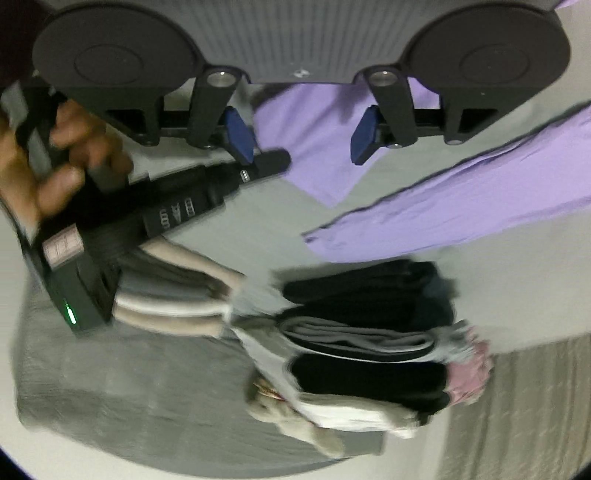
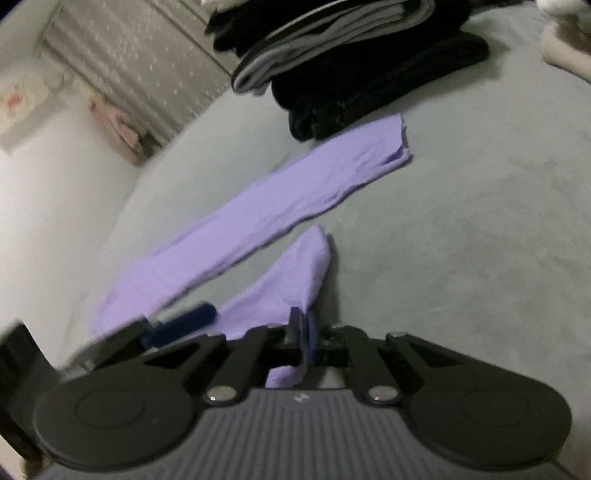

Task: Fold clothes

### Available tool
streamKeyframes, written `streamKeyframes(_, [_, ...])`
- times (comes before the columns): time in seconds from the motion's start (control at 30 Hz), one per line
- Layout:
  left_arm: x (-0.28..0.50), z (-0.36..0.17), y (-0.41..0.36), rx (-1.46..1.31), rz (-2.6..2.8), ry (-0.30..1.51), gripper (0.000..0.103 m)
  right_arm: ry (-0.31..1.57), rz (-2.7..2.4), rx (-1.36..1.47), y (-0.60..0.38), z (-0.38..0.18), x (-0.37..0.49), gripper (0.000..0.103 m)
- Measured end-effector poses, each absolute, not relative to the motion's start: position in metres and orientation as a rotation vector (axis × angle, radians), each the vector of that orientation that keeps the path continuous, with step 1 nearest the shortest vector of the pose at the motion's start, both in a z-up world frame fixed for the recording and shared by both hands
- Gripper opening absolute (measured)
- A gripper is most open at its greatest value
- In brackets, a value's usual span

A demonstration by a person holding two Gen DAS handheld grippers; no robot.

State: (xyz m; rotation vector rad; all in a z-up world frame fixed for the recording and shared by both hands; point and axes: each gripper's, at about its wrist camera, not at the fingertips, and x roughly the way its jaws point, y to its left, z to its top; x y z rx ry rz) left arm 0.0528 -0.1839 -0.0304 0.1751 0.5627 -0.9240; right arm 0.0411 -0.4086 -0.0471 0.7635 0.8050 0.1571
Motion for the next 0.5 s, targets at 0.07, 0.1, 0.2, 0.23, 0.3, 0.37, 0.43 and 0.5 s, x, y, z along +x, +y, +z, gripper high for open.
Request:
streamKeyframes(0.07, [0.044, -0.034, -0.19, 0.224, -0.924, 0.546, 0.061, 0.792, 0.171, 0.798, -0.41, -0.046, 0.038, 0.006])
streamKeyframes(0.1, [0.041, -0.037, -0.193, 0.245, -0.912, 0.536, 0.061, 0.788, 0.176, 0.814, -0.411, -0.045, 0.038, 0.006])
streamKeyframes(0.2, [0.037, -0.043, -0.2, 0.29, -0.859, 0.512, 0.057, 0.775, 0.198, 0.872, -0.413, -0.044, 0.037, 0.006])
streamKeyframes(0.23, [0.037, -0.044, -0.201, 0.3, -0.837, 0.506, 0.055, 0.771, 0.204, 0.882, -0.414, -0.044, 0.037, 0.006])
streamKeyframes(0.3, [0.041, -0.046, -0.201, 0.298, -0.786, 0.497, 0.032, 0.756, 0.233, 0.927, -0.415, -0.043, 0.038, 0.006])
streamKeyframes(0.37, [0.046, -0.043, -0.194, 0.263, -0.767, 0.49, 0.006, 0.738, 0.251, 0.952, -0.416, -0.043, 0.039, 0.008])
streamKeyframes(0.43, [0.05, -0.037, -0.188, 0.233, -0.718, 0.476, 0.005, 0.712, 0.243, 0.96, -0.418, -0.041, 0.04, 0.02])
streamKeyframes(0.5, [0.06, -0.029, -0.177, 0.181, -0.655, 0.464, 0.005, 0.681, 0.193, 0.935, -0.422, -0.037, 0.039, 0.035])
